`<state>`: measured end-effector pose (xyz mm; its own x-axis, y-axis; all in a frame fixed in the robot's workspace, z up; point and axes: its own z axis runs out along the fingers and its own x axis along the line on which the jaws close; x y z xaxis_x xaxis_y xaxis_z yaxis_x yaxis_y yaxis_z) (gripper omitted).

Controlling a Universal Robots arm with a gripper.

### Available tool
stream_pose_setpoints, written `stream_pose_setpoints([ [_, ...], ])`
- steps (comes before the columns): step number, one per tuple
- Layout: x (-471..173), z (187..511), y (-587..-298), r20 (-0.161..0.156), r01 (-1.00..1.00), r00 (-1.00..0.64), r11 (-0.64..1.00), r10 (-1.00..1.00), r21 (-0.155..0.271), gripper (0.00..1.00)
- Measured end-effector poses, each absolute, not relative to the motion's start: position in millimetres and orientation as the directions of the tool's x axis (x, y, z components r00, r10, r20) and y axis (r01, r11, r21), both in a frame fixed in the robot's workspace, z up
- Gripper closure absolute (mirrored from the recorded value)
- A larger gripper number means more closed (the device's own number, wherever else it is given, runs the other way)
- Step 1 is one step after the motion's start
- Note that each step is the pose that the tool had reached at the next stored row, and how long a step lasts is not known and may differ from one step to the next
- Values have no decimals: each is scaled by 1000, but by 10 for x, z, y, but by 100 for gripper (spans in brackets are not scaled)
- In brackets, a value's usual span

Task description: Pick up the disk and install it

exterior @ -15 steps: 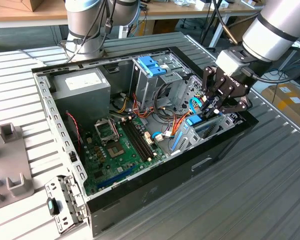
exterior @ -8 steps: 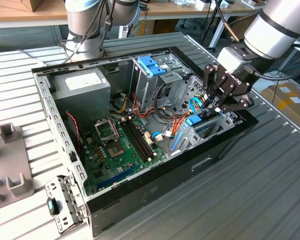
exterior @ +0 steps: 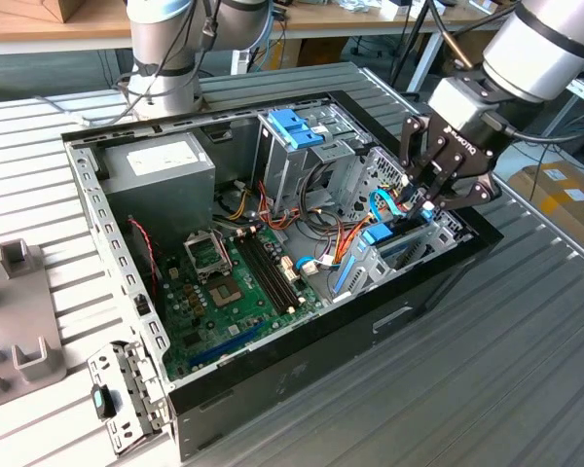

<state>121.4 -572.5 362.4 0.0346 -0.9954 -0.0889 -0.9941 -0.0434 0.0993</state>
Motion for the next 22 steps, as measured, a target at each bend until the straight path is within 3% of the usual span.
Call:
stream_pose_setpoints([
  [5, 1214, 3644, -5723, -93, -994, 35, -44, -995, 99, 71],
  [8, 1246, 3600, -5724, -100, -993, 33, -45, -994, 111, 89],
  [22, 1262, 3456, -5751, -100, -992, 32, -44, -994, 122, 89],
])
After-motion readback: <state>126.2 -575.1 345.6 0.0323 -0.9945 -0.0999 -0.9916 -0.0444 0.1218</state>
